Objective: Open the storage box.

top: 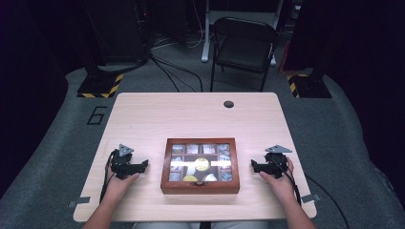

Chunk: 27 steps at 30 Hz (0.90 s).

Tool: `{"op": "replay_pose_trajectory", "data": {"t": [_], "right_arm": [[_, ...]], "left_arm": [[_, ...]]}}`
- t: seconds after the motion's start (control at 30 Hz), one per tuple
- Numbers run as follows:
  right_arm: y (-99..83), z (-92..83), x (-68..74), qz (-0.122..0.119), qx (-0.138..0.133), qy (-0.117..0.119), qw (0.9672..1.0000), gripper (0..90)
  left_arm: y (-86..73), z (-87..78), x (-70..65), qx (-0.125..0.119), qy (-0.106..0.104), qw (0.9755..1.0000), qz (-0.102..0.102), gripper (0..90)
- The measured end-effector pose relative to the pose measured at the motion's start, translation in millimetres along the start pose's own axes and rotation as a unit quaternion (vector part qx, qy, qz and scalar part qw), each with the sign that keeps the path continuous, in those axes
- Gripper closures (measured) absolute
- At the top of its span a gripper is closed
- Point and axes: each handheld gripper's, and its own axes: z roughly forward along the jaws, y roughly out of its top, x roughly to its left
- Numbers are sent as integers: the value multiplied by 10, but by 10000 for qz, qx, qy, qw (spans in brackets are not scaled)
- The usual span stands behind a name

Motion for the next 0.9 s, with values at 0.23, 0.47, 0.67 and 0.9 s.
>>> {"op": "replay_pose_trajectory", "data": {"t": [0.23,0.47,0.67,0.9], "right_arm": [[-9,-11,7,32,-27,-1,10000,139],[-14,-18,20,51,-9,-34,10000,145],[-14,-17,25,77,-28,-43,10000,147],[-26,-36,27,70,-68,-21,10000,203]], "left_arm": [[8,3,-28,31,-19,10000,18,143],[3,6,-33,-16,-17,10000,23,145],[-2,-1,-35,-15,-44,10000,27,148],[4,0,-37,-13,-28,10000,7,149]]}}
